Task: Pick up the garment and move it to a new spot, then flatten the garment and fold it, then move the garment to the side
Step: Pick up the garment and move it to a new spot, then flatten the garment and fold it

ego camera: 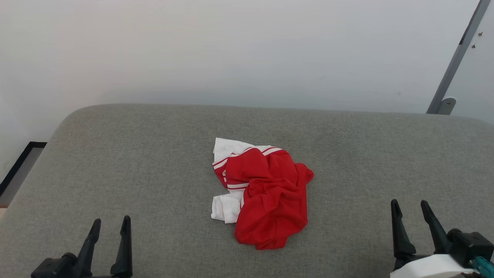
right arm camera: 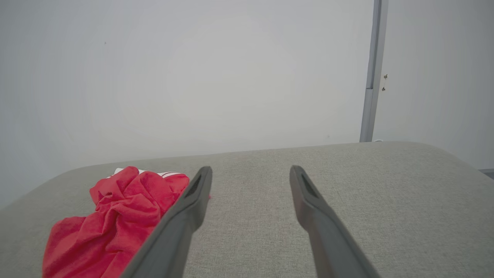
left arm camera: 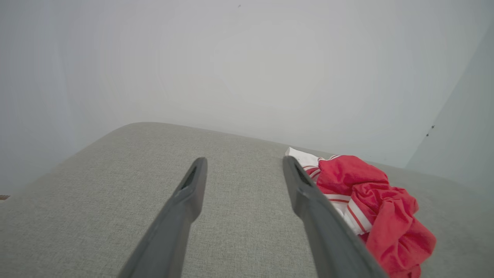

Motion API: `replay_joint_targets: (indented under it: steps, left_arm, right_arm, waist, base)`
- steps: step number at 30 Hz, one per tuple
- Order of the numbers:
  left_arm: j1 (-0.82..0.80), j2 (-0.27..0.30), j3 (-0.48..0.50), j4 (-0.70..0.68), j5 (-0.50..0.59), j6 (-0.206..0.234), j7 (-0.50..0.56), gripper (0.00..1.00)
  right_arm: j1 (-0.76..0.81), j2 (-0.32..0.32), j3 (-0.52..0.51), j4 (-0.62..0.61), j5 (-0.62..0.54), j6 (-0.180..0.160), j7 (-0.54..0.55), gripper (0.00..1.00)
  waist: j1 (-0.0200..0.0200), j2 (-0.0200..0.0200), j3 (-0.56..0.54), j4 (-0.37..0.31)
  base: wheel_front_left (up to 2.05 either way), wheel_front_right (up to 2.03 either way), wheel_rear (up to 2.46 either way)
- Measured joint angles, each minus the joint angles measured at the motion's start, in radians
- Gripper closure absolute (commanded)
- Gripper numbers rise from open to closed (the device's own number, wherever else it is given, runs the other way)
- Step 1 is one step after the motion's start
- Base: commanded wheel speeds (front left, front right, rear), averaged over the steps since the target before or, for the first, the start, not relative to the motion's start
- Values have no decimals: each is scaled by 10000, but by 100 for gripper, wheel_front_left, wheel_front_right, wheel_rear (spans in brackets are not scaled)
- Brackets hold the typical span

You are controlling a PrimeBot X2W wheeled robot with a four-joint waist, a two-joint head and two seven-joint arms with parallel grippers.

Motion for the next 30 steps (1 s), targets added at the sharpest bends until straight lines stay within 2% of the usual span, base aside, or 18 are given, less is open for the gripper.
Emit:
replay_joint_targets:
  steps: [14,21,26,30]
  left_arm:
    - [-65,36,-102,196,58,-115,0,0]
    - [-117,144,-249,311,-46,-165,2,0]
    - [-216,180,-349,339,-176,-188,35,0]
    - [-342,213,-535,389,-194,-190,128,0]
  right_arm:
    - [34,0,280,-69,105,0,180,0]
    - [-33,-2,732,-88,71,0,468,0]
    - [-358,-2,1250,67,35,0,1024,0]
    - [-721,-2,1584,495,268,0,2008,0]
  waist:
    - [0,0,-6,143]
    - [0,0,20,300]
    - [0,0,69,453]
    - [0,0,127,682]
  base:
    - [0,0,0]
    - [0,0,0]
    - [0,0,0]
    - [0,0,0]
